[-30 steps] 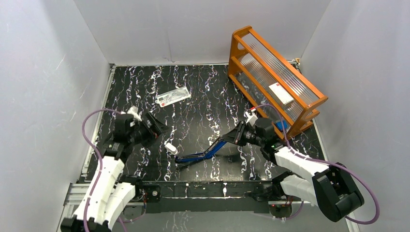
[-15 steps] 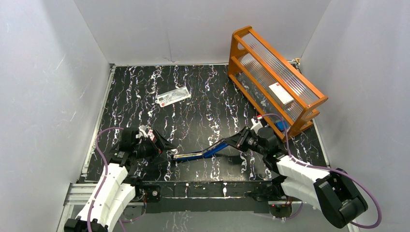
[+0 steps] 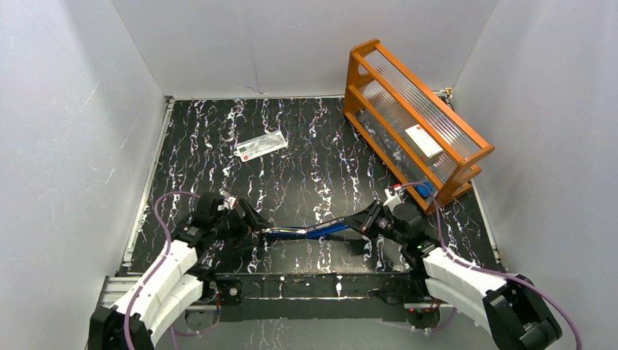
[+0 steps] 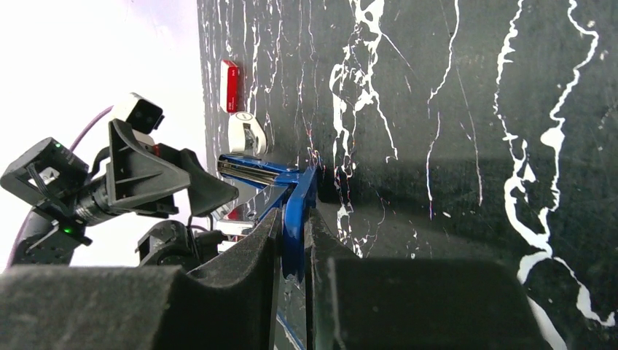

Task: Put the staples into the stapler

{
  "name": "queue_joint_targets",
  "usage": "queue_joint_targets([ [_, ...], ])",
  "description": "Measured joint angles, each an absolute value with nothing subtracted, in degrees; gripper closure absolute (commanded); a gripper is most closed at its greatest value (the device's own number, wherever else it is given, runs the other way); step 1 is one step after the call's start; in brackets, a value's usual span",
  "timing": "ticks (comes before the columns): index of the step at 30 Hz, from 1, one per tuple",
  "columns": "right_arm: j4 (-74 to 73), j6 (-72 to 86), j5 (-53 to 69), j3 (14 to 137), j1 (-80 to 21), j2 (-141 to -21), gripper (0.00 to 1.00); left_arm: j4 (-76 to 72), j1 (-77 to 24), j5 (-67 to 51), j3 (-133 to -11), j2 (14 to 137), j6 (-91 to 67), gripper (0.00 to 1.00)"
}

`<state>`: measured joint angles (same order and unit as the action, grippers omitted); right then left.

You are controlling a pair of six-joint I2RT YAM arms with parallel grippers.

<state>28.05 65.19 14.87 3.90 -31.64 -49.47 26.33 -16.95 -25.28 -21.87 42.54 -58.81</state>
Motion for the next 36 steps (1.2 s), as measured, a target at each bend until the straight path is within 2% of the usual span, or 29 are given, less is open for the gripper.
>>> queue_joint_targets([
  [7, 24.8, 67.4, 14.2, 2.2, -31.6, -45.5, 1.0, 9.1, -20.1, -23.0, -15.2, 46.6, -61.2, 0.13],
  [12, 22.2, 69.8, 14.0, 2.0, -31.6, -45.0, 1.0, -1.9, -20.5, -22.5, -13.3, 52.1, -59.7, 0.27],
  [17, 21.0, 71.9, 14.0, 1.5, -31.6, -44.9, 1.0, -11.7, -20.5, -22.7, -9.1, 51.3, -61.5, 0.39],
  [23, 21.0, 73.1, 14.1, 1.3, -31.6, -45.0, 1.0, -15.9, -20.5, -23.2, -7.7, 49.2, -64.6, 0.49],
  [32, 21.1, 73.6, 14.2, 0.9, -31.5, -44.9, 1.0, -16.9, -20.5, -23.7, -7.7, 49.2, -66.2, 0.74],
  [35, 21.0, 73.6, 14.3, 0.9, -31.5, -44.7, 1.0, -16.8, -20.5, -23.9, -7.8, 49.2, -65.7, 0.78],
  [36, 21.0, 73.6, 14.3, 0.9, -31.5, -44.6, 0.97, -16.5, -20.5, -24.0, -8.0, 49.2, -65.3, 0.78],
])
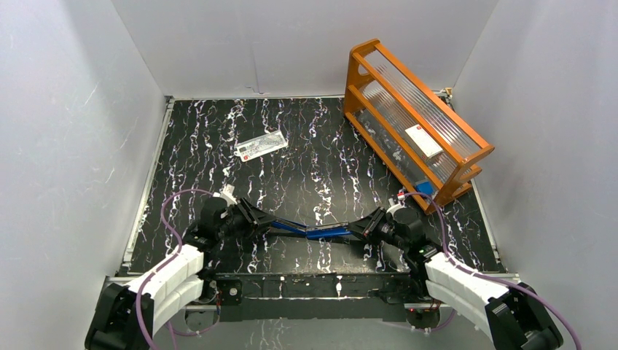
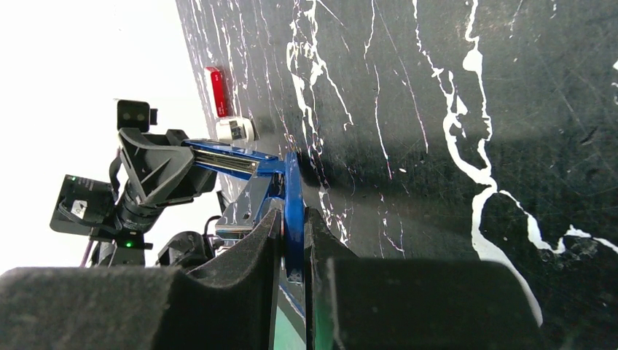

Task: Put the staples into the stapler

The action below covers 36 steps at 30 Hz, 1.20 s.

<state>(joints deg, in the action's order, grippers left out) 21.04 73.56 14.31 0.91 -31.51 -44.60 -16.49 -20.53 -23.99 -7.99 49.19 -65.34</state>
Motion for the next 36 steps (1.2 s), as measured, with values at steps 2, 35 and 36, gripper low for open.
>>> queue_joint_targets([
  [2, 21.0, 73.5, 14.5, 0.9, -31.5, -44.6, 0.9, -15.8, -20.5, -24.1, -8.5, 49.2, -64.5, 0.8],
  [35, 0.7, 55.1, 12.1, 12.2, -31.4, -43.4, 0.41, -5.9, -15.4, -40.4, -51.3, 89.4, -26.5, 0.74],
  [36, 0.3, 53.9, 12.2, 13.0, -31.4, -44.3, 0.41, -6.2, -14.9, -41.9, -52.8, 91.1, -25.8, 0.73],
])
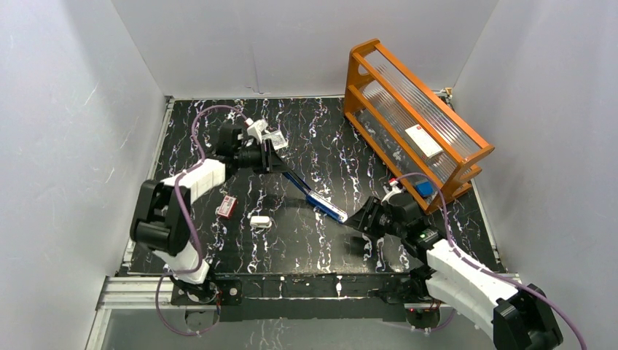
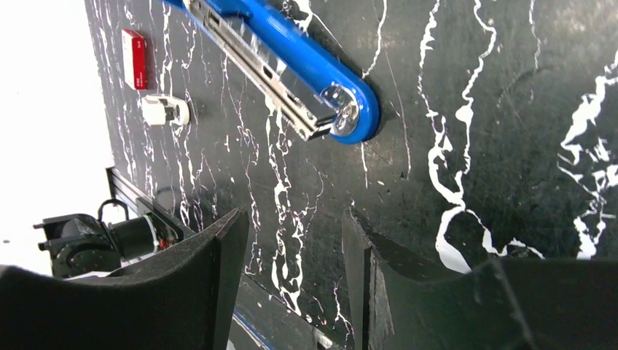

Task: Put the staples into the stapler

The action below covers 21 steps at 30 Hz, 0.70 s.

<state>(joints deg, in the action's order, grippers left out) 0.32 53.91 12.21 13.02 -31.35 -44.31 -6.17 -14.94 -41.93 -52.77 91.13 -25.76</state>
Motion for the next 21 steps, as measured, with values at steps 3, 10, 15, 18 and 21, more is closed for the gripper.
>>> queue_joint_targets([
  [3, -1.9, 49.4, 12.4, 16.4, -31.4, -47.2, 0.41, -6.9, -13.4, -47.5, -59.2, 98.1, -22.6, 0.73],
  [10, -8.6, 38.0, 10.3, 29.7, -31.4, -55.5, 0.37, -5.0, -12.4, -52.4, -70.5, 110.1, -16.8, 0.69],
  [15, -10.3, 34.2, 8.6, 33.6, -31.4, -59.3, 0.37, -2.5, -12.4, -53.9, -75.1, 113.8, -14.9, 0.63],
  [18, -10.8, 33.2, 8.2, 34.5, -31.4, -61.6, 0.37, -0.5, -12.4, -54.3, -77.8, 115.1, -13.4, 0.54],
  [21, -11.7, 32.6, 8.0, 34.6, -31.4, -62.2, 0.37, 1.5, -12.4, -54.2, -80.0, 115.9, -11.6, 0.37],
])
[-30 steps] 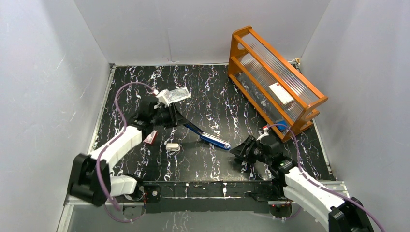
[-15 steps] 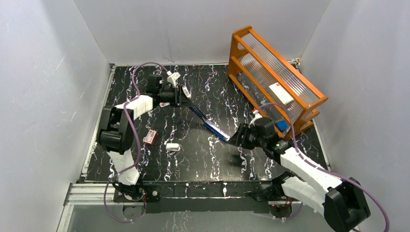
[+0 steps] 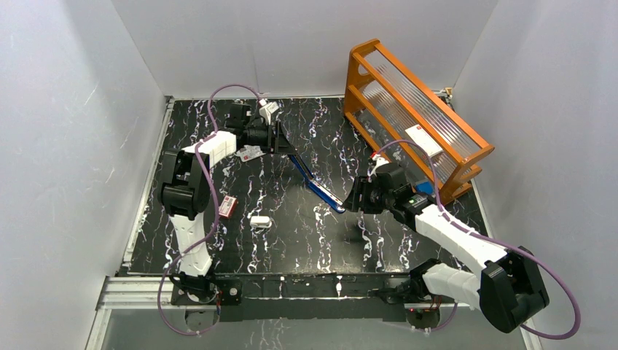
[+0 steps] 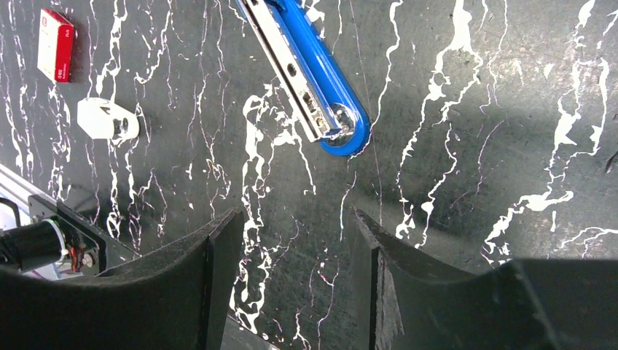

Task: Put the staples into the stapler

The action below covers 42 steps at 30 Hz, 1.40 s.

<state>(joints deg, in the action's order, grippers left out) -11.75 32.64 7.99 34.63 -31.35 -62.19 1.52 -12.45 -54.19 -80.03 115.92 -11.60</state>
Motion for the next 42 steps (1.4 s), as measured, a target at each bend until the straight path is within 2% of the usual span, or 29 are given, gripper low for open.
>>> queue_joint_targets([
  [4, -12.8, 32.3, 7.9, 35.5, -31.4, -62.2, 0.37, 3.3, -12.4, -53.5, -81.1, 115.9, -9.7, 0.24],
  [9, -13.0, 32.1, 8.0, 36.2, -31.4, -62.2, 0.36, 4.9, -12.0, -51.4, -81.1, 115.3, -8.3, 0.15],
  [14, -13.4, 31.1, 8.2, 36.3, -31.4, -62.2, 0.36, 7.1, -9.8, -48.0, -81.1, 111.6, -7.6, 0.1],
  [18, -13.5, 30.1, 8.7, 36.8, -31.4, -62.2, 0.35, 10.3, -6.7, -42.2, -80.3, 102.5, -7.1, 0.07],
  [25, -11.1, 29.7, 11.1, 36.9, -31.4, -62.3, 0.35, 15.9, -6.4, -29.7, -69.7, 78.3, -2.0, 0.08],
  [30, -8.5, 29.7, 13.1, 36.9, -31.6, -63.9, 0.35, 18.4, -7.8, -33.1, -58.0, 65.8, 7.6, 0.17],
  [35, -7.2, 29.8, 14.1, 36.9, -31.8, -65.3, 0.35, 23.0, -16.6, -34.5, -50.0, 62.6, 19.2, 0.2],
  [39, -6.5, 30.1, 14.4, 36.9, -31.9, -65.8, 0.35, 26.7, -23.8, -32.0, -47.8, 65.1, 26.5, 0.21],
  [42, -5.8, 30.7, 14.8, 36.8, -31.9, -65.8, 0.36, 27.9, -25.5, -30.3, -47.5, 67.3, 30.1, 0.21],
])
